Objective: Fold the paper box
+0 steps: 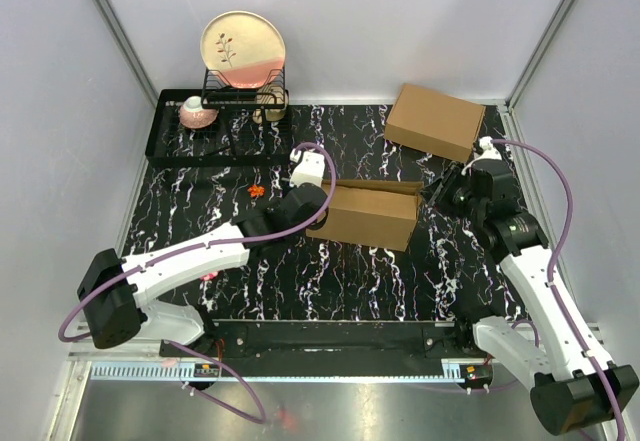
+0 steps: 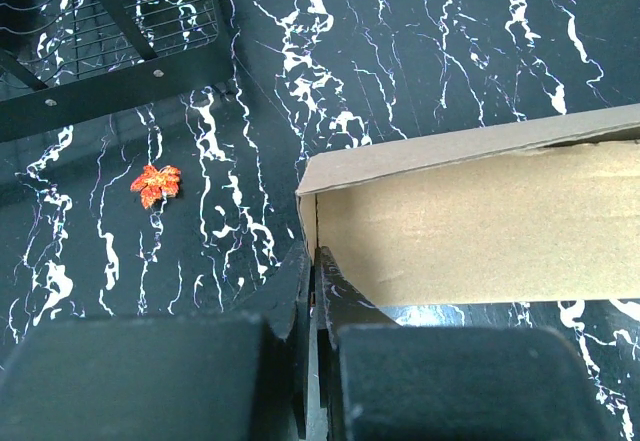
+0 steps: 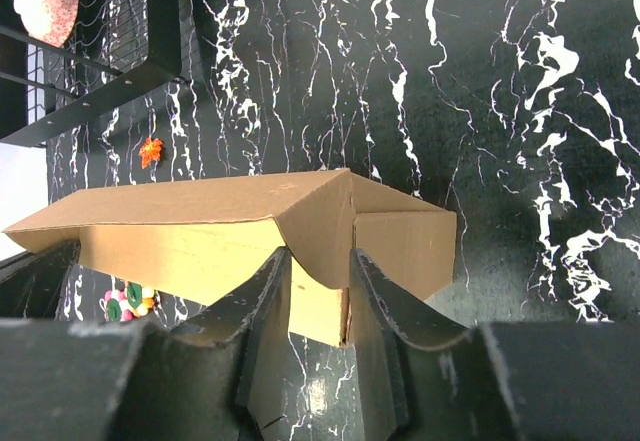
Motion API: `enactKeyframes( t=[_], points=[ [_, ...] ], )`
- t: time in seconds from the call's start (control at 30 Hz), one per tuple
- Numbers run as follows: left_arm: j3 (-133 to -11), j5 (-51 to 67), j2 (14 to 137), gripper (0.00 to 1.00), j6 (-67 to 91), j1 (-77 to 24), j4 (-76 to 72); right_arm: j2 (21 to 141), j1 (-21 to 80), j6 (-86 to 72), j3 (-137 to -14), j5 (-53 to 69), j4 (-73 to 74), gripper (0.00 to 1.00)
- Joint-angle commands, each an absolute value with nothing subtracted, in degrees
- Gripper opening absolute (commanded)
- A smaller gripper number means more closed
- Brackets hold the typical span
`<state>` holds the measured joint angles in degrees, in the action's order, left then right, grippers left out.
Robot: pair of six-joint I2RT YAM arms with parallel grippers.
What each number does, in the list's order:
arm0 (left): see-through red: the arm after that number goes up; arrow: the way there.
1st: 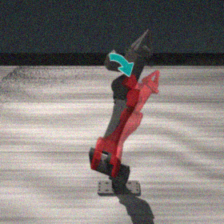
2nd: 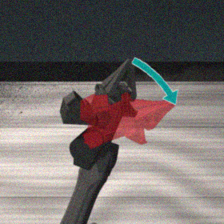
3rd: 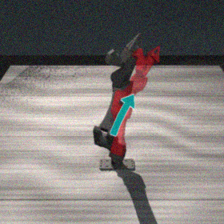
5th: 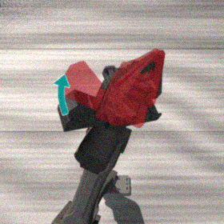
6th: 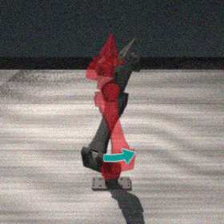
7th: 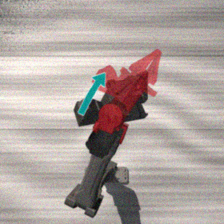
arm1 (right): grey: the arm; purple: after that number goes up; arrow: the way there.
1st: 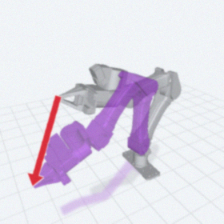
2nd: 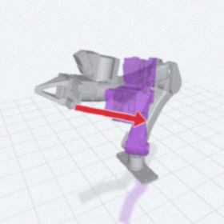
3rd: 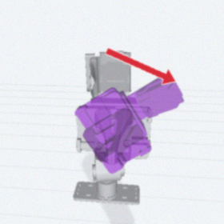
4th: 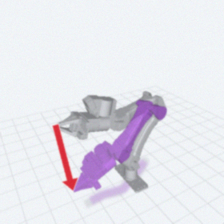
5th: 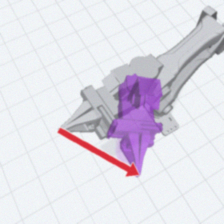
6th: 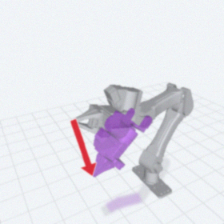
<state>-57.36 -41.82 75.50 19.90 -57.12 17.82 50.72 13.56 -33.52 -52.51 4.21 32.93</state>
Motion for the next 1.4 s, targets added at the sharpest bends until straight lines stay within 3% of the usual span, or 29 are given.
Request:
enactKeyframes(
  t=[0.0, 0.13, 0.53, 1.37],
  points=[
    [-56.16, -38.94, 78.13, 0.0, 19.42, -57.66, 26.63, 51.77, 13.71, -31.91, -54.84, 5.19, 29.8, 0.34],
    [-56.42, -38.85, 78.22, 0.0, 19.42, -57.75, 26.54, 52.47, 13.71, -31.9, -54.58, 5.27, 29.01, 0.3],
    [-56.69, -38.58, 78.4, 0.0, 19.95, -57.92, 26.54, 52.56, 13.71, -31.64, -52.03, 6.15, 28.13, 0.0],
    [-53.18, -37.53, 74.97, 0.0, 24.96, -58.01, 25.23, 47.2, 13.62, -31.11, -43.08, 1.76, 34.28, 0.0]
  ],
)
